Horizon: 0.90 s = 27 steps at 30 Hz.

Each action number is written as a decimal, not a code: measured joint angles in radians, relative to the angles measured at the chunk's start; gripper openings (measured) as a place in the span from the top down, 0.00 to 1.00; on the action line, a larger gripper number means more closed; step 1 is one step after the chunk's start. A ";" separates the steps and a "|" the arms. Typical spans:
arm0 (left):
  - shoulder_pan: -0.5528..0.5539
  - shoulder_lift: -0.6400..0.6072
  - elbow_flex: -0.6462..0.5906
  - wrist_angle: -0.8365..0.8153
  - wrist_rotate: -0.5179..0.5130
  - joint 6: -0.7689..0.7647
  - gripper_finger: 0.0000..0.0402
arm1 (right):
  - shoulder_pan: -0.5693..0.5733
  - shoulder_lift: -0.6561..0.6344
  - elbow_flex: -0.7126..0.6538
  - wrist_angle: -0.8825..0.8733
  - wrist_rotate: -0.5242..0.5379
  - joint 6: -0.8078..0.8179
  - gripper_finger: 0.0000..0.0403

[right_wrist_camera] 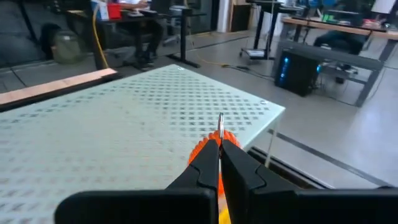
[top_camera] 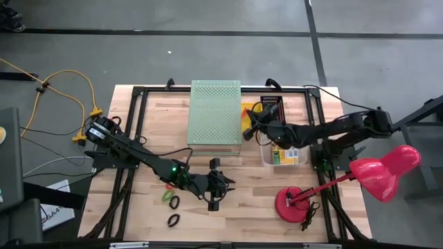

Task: Pick & Place Office Desk Supplies
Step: Put the orange spring keychain into the yellow bin

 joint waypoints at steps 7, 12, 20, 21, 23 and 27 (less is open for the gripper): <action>0.000 0.000 0.000 0.000 0.000 0.000 0.75 | -0.091 0.000 0.000 -0.171 -0.069 0.118 1.00; 0.000 0.000 0.000 -0.001 0.000 0.000 0.75 | -0.127 0.000 0.000 -0.355 -0.139 0.237 1.00; 0.000 0.000 0.000 -0.001 0.000 0.000 0.75 | -0.145 0.000 0.000 -0.478 -0.265 0.328 1.00; 0.000 0.000 0.000 -0.001 0.000 0.000 0.75 | -0.144 0.000 0.000 -0.480 -0.275 0.331 1.00; 0.000 0.000 0.000 -0.001 0.000 0.000 0.75 | -0.144 0.000 0.000 -0.480 -0.282 0.332 1.00; 0.000 0.000 0.000 0.000 0.000 0.000 0.75 | -0.144 0.000 0.000 -0.480 -0.281 0.333 1.00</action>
